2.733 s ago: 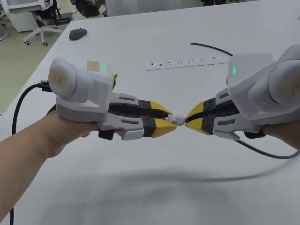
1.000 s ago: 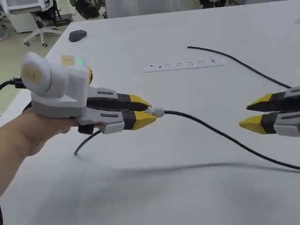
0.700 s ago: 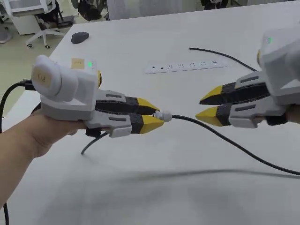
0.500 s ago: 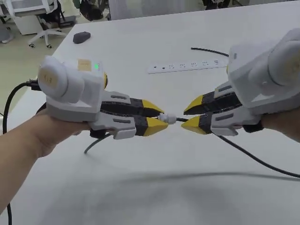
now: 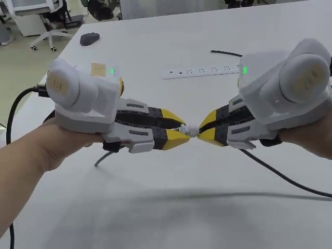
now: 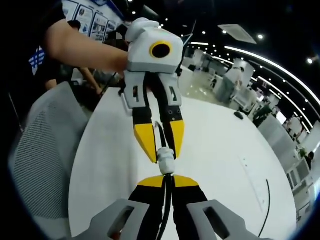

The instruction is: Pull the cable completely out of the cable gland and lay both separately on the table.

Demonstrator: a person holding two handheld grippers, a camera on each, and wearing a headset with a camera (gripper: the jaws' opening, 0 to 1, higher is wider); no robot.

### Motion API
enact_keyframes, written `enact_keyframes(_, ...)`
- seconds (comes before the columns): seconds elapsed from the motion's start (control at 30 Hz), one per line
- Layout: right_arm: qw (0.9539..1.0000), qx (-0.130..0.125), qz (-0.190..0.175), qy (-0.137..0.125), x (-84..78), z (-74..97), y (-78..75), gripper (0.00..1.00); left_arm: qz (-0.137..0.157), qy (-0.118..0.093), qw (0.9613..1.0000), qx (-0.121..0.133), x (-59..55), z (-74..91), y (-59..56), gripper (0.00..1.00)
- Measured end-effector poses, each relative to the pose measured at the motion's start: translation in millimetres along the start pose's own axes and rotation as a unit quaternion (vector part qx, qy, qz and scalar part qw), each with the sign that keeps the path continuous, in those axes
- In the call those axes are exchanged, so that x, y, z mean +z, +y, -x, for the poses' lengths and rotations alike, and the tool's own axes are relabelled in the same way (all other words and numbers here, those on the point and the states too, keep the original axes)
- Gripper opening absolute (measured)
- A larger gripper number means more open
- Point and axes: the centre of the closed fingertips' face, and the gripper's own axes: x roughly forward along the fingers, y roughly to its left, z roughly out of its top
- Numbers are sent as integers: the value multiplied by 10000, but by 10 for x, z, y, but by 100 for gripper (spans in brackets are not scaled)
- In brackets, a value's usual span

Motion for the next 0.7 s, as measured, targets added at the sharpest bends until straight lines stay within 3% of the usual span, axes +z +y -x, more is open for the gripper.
enact_keyframes(0.1, 9998, -87, -143, -50, -2, 49, -30, 0, -16, -70, 10000, 34, 22, 10, 10, 15)
enact_keyframes(0.3, 9977, -451, -493, 72, -214, 214, -198, 0, -20, -170, 9996, 242, 46, 126, 104, 15)
enact_keyframes(0.47, 9935, -824, -757, 197, -452, 386, -358, 0, 93, -372, 9987, 349, 72, 216, 139, 15)
enact_keyframes(0.57, 9897, -1081, -782, 528, -691, 504, -438, 0, 80, -351, 9983, 450, 25, 289, 168, 15)
enact_keyframes(0.7, 9842, -1286, -1121, 478, -877, 683, -539, 0, 176, -385, 9976, 555, -24, 389, 206, 15)
